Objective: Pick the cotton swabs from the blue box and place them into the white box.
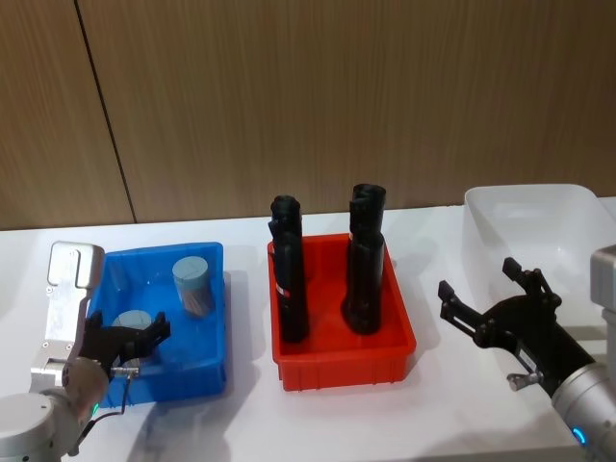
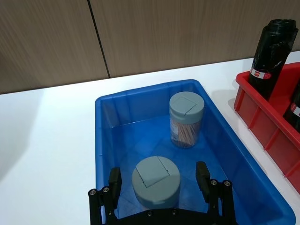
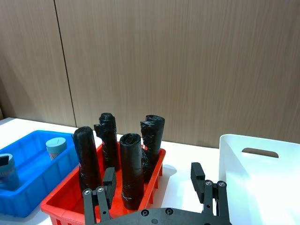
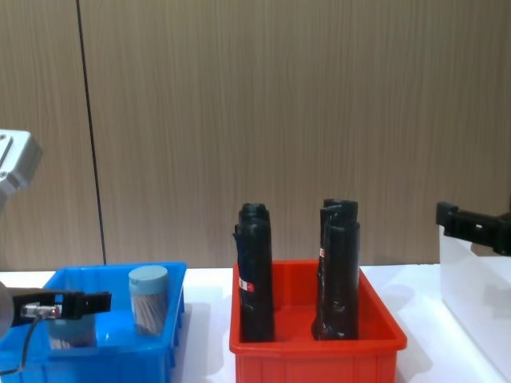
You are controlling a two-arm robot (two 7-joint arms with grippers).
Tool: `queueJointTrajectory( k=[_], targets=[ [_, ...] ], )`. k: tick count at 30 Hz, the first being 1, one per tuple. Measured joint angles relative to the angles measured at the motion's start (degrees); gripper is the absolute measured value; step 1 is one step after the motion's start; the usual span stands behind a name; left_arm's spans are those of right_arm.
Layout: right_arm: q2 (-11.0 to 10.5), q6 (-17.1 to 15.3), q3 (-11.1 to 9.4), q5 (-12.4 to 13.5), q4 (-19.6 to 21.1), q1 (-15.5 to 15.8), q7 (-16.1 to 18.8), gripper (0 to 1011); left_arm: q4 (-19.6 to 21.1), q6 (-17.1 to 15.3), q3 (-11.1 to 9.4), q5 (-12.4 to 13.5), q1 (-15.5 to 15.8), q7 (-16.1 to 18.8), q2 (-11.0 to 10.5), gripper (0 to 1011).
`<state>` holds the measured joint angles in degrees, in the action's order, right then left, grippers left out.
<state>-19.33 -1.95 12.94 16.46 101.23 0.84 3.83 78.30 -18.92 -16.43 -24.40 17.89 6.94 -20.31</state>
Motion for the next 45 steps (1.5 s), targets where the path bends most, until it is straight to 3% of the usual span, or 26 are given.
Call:
queueJointTrajectory(
  k=[18,25,30,45],
  targets=[
    [0.0,0.0,0.0,0.0,0.0,0.0,0.0,1002,-4.3,1.4,0.4,0.6,1.5,-2.0,0.9,999],
    [0.0,0.0,0.0,0.0,0.0,0.0,0.0,1002,-5.8,2.4,0.6,0.4,2.0,-3.0,1.2,857],
    [0.0,0.0,0.0,0.0,0.0,0.0,0.0,1002,-6.5,3.1,0.8,0.1,2.1,-3.6,1.3,683],
    [0.0,0.0,0.0,0.0,0.0,0.0,0.0,1002,-5.8,4.7,1.3,-0.3,1.9,-4.8,1.2,669]
  ],
)
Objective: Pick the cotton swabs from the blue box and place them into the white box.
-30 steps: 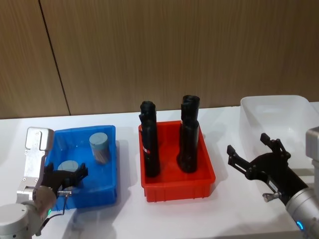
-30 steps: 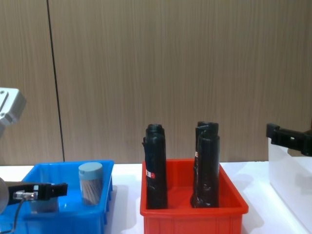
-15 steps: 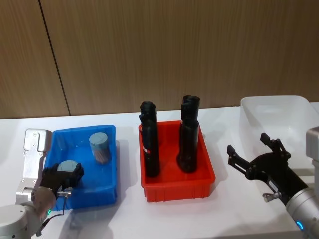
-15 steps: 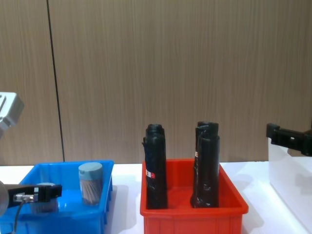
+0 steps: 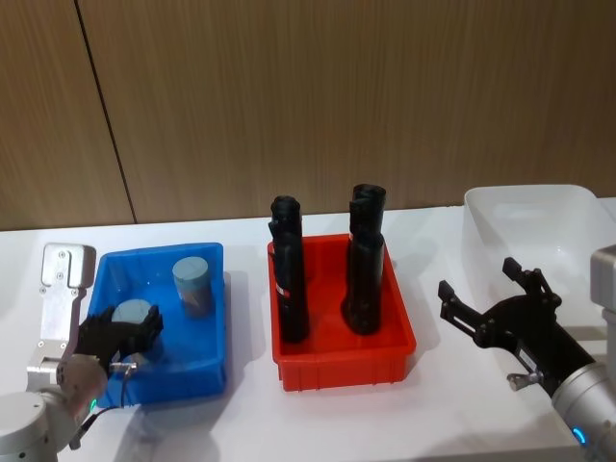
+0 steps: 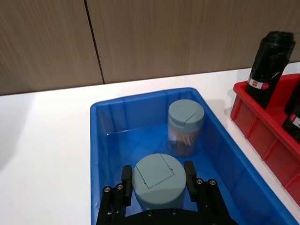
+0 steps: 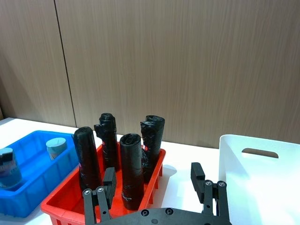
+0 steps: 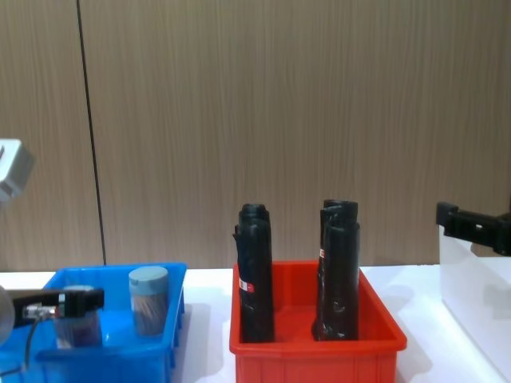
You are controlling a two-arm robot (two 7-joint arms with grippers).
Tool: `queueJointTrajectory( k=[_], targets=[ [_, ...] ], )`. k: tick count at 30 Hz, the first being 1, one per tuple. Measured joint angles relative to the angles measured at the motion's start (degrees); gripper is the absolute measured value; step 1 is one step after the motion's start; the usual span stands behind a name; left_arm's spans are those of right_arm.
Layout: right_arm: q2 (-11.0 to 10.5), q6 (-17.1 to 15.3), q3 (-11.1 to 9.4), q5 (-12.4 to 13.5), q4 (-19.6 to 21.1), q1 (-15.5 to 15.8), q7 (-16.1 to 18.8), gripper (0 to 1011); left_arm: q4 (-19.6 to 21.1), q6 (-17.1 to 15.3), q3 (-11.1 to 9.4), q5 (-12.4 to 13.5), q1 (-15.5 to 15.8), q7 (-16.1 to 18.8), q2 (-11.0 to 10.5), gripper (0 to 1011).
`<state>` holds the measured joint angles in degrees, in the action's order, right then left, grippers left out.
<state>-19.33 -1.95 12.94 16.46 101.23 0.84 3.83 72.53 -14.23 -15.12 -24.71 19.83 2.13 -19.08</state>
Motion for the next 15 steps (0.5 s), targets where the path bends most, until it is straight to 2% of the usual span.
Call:
queueJointTrajectory(
  k=[6,15],
  targets=[
    [0.0,0.0,0.0,0.0,0.0,0.0,0.0,1002,3.5,0.1,0.2,1.6,-0.3,-1.0,-0.5,669],
    [0.0,0.0,0.0,0.0,0.0,0.0,0.0,1002,9.3,-0.9,0.5,4.5,0.0,-4.9,-1.5,669]
  ],
)
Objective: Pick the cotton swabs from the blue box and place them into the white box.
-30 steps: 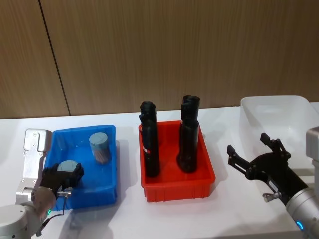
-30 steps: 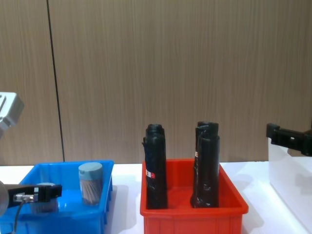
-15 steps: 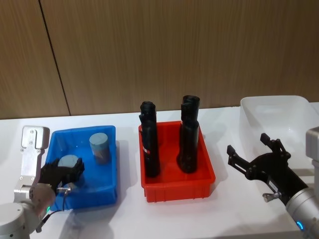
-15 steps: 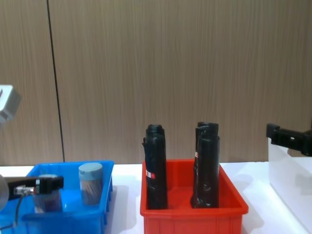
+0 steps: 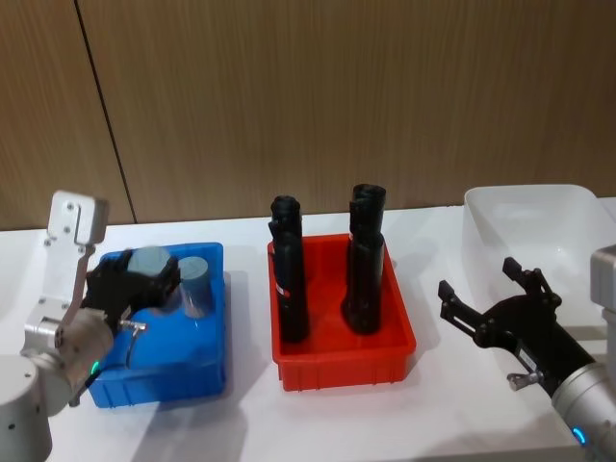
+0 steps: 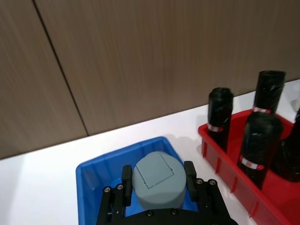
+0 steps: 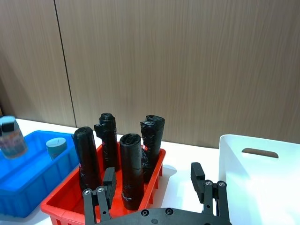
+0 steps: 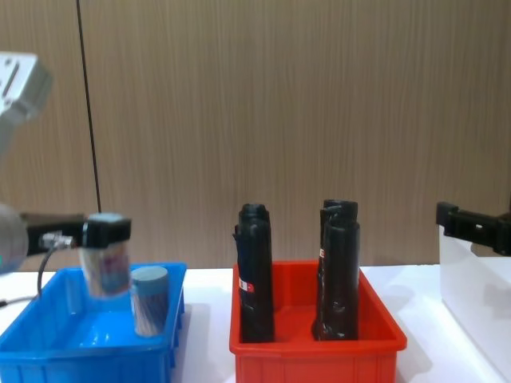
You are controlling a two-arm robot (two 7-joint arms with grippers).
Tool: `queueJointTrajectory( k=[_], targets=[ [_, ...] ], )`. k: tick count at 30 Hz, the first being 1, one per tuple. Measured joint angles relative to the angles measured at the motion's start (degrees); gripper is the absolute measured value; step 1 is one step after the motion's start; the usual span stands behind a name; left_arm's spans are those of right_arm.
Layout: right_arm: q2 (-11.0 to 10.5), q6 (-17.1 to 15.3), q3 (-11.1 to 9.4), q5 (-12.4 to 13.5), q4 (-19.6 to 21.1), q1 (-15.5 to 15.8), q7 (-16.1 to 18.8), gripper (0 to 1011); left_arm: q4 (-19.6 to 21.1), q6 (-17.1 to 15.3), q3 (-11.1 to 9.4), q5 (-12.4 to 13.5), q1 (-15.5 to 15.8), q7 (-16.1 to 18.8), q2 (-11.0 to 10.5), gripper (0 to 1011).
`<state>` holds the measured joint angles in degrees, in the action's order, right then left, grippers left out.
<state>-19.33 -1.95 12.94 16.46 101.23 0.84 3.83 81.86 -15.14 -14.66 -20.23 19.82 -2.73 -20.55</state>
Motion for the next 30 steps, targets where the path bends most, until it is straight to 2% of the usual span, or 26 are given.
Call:
queueJointTrajectory(
  k=[3,13,14,16,17,30],
  targets=[
    [0.0,0.0,0.0,0.0,0.0,0.0,0.0,1002,1.1,-0.4,0.0,0.6,0.3,-1.5,-0.2,669],
    [0.0,0.0,0.0,0.0,0.0,0.0,0.0,1002,5.0,-1.9,0.0,2.6,2.7,-9.7,-0.4,669],
    [0.0,0.0,0.0,0.0,0.0,0.0,0.0,1002,5.0,-1.9,0.0,2.6,2.7,-9.7,-0.4,669],
    [0.0,0.0,0.0,0.0,0.0,0.0,0.0,1002,5.4,-2.2,-0.2,2.9,3.6,-12.1,-0.2,669],
    [0.0,0.0,0.0,0.0,0.0,0.0,0.0,1002,5.4,-2.2,-0.2,2.9,3.6,-12.1,-0.2,669],
    [0.0,0.0,0.0,0.0,0.0,0.0,0.0,1002,4.7,-3.1,-1.4,3.3,8.3,-23.3,1.7,669]
  ],
)
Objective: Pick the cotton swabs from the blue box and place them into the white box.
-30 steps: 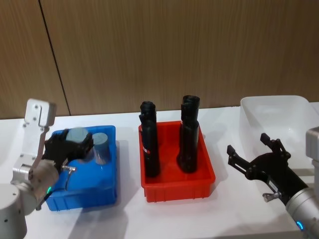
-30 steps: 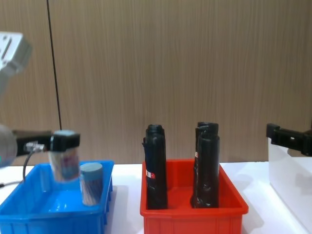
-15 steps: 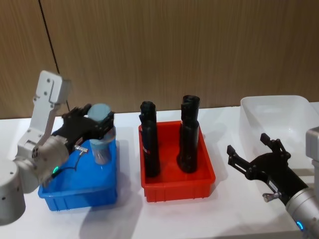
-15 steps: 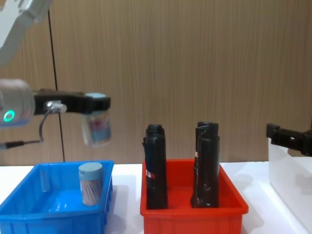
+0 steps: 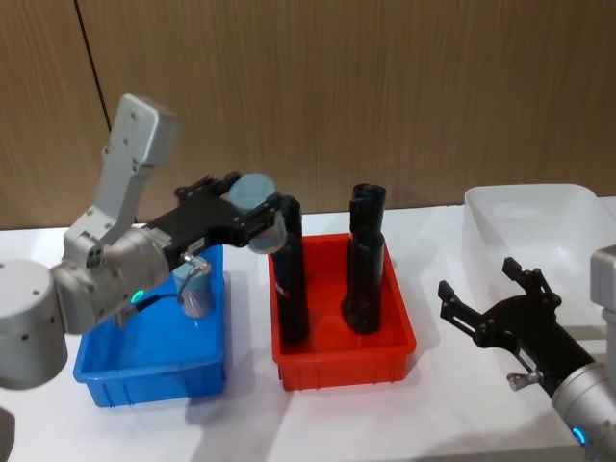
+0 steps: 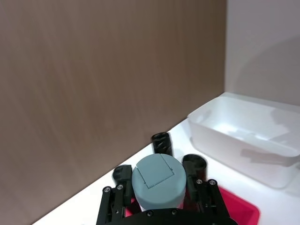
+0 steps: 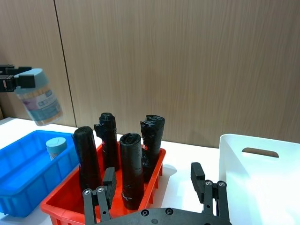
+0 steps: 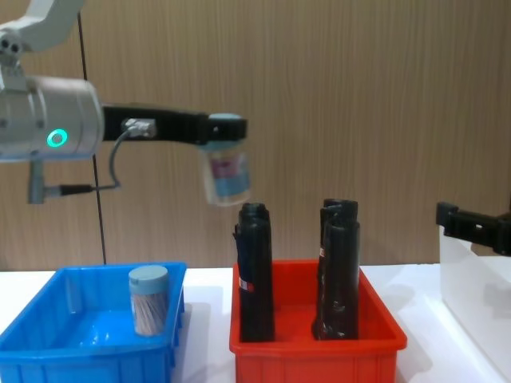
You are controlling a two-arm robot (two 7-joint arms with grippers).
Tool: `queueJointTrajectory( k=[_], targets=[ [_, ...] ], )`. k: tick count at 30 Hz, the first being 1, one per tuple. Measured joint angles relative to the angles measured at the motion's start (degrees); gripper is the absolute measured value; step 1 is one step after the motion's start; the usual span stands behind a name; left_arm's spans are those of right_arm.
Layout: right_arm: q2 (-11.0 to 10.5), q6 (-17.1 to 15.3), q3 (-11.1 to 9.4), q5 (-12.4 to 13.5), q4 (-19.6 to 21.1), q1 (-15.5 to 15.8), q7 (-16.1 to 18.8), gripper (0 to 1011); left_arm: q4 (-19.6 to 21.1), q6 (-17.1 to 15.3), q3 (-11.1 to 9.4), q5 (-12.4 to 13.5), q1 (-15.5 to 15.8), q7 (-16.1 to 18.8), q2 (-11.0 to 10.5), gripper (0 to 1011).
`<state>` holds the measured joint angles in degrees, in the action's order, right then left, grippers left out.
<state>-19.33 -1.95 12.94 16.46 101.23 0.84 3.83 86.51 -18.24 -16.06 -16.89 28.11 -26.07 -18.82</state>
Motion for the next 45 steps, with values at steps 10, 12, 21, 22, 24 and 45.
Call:
queueJointTrajectory(
  k=[10,12,21,22,24,45],
  targets=[
    [0.0,0.0,0.0,0.0,0.0,0.0,0.0,1002,-3.5,0.0,-1.3,-0.6,4.3,-8.2,2.4,669],
    [0.0,0.0,0.0,0.0,0.0,0.0,0.0,1002,-4.5,0.0,-1.7,-0.8,5.4,-10.0,3.0,669],
    [0.0,0.0,0.0,0.0,0.0,0.0,0.0,1002,-9.2,0.5,-3.1,-1.4,9.4,-16.6,5.5,669],
    [0.0,0.0,0.0,0.0,0.0,0.0,0.0,1002,-10.1,0.5,-3.3,-1.6,10.1,-17.6,6.0,669],
    [0.0,0.0,0.0,0.0,0.0,0.0,0.0,1002,-11.2,0.6,-3.6,-1.7,11.0,-18.8,6.5,669],
    [-0.2,-1.1,0.0,-1.3,0.3,-0.5,1.2,1002,-15.4,1.0,-4.8,-2.2,14.4,-23.5,8.7,669]
  ],
)
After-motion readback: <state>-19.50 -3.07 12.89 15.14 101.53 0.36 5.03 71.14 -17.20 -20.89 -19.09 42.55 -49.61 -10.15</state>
